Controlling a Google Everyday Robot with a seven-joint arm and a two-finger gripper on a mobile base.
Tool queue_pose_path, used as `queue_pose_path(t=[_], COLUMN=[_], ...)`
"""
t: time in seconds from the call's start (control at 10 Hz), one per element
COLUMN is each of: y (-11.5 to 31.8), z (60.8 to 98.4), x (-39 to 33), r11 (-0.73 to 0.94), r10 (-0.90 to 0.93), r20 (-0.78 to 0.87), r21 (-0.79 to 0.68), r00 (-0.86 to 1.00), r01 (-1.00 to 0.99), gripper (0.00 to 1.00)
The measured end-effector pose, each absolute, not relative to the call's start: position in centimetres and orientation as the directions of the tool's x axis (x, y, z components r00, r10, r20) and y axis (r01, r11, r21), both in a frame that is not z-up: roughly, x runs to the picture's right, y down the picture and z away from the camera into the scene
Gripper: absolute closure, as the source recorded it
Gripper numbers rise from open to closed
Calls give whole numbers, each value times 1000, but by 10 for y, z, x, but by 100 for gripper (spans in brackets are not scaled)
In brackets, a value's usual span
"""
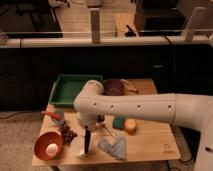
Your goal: Place brush in paper cup
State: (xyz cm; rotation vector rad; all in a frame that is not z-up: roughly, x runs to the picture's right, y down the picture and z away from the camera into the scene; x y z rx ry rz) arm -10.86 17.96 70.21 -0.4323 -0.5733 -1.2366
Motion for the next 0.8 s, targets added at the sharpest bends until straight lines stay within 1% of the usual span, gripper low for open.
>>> queue_pose_path(t=[0.4,0.8], y=[189,196], z=[690,666], x=[-123,-114], r11=[256,269], r10=[-754,-769], r20=[630,614], r21=[24,56], r00=[185,180], r01=[966,961], gripper=[100,100])
